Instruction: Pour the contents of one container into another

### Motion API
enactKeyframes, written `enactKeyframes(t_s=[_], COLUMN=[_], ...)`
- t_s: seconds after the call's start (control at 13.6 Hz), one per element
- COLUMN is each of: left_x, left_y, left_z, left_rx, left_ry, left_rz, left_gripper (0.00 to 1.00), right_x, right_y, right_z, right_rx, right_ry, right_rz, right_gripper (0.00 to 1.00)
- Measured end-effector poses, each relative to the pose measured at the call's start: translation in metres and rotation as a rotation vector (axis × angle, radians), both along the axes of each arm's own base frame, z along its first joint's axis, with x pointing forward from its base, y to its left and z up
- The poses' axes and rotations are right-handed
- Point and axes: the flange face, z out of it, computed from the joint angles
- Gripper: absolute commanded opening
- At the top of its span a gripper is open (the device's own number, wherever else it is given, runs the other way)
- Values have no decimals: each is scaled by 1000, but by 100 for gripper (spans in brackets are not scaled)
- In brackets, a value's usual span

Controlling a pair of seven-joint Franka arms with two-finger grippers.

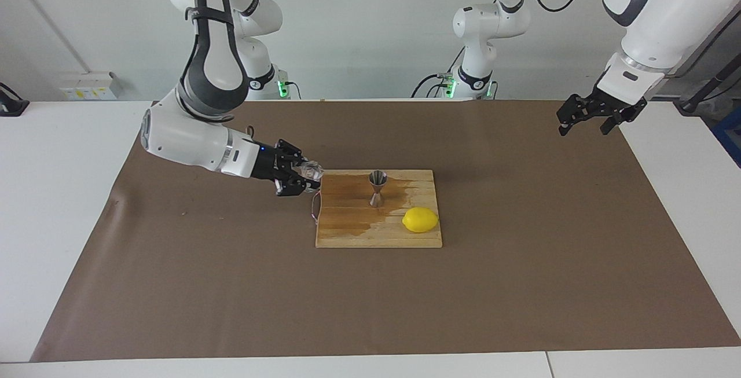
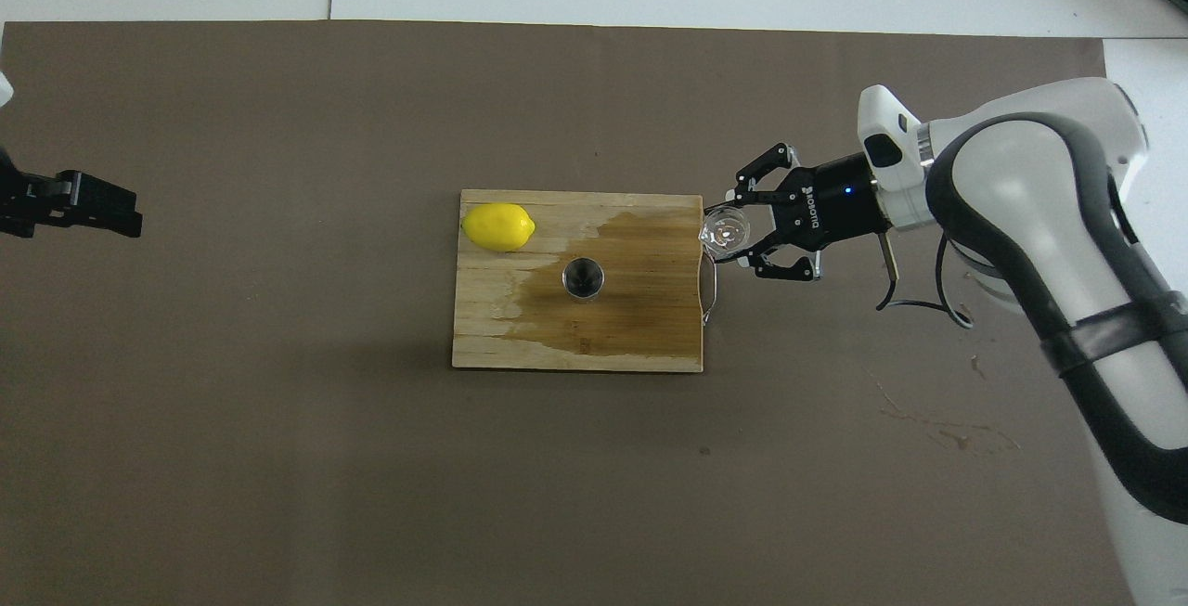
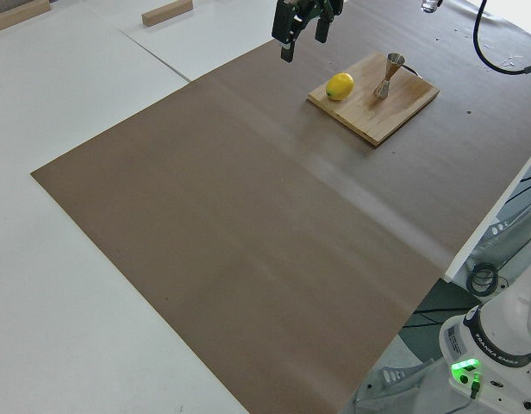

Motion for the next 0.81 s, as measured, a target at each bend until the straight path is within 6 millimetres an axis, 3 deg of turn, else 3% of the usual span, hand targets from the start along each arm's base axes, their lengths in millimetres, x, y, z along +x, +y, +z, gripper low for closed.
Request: enactKeyframes(t_s=[0.81], left_x=[-1], left_y=[-1], left_z=[0], left_rx=[0], left_ry=[1], left_rz=[-1], left_gripper=[100], right_x=[-31], right_y=[71], right_z=[-14], right_rx=[-34], right_ry=[4], right_rz=[54], right_gripper=[8])
